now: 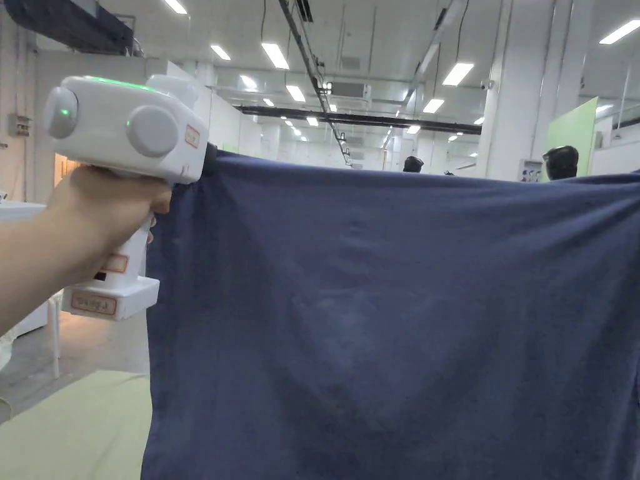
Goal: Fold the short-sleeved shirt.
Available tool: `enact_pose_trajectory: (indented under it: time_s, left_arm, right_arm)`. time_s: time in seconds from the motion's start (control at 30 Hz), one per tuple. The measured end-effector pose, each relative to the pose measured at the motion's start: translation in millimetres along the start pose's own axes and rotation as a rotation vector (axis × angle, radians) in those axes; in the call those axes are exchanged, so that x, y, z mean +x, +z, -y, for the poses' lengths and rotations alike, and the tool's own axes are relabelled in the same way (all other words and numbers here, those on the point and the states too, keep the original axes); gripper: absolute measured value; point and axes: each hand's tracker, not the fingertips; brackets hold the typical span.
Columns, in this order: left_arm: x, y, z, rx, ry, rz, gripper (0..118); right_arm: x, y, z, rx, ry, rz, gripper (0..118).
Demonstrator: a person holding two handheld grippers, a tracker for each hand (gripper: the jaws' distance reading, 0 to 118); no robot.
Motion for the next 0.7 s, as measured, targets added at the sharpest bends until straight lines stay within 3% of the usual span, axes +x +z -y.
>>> enact_pose_trajectory:
  time_s: [0.37, 0.5, 0.57, 0.7]
  left_arm:
    - [44.1, -108.4, 68.6, 0.008, -0.012, -0.008, 1]
    - [57.0, -136.0, 127.3, -0.068, -0.008, 0.011, 1]
    - [57.8, -145.5, 159.1, -0.131, 0.062, 0.047, 0]
    - [68.7, -161.3, 229.5, -0.225, 0.069, 0.043, 1]
  right_arm:
    - [-2.1, -94.6, 70.1, 0.002, 0.057, 0.045, 5]
    - [-1.1, -122.5, 134.4, -0.083, 0.062, 0.016, 5]
    - [-0.5, -129.9, 170.5, -0.14, 0.102, 0.02, 5]
    - [3.2, -133.0, 245.7, -0.225, 0.078, -0.006, 4]
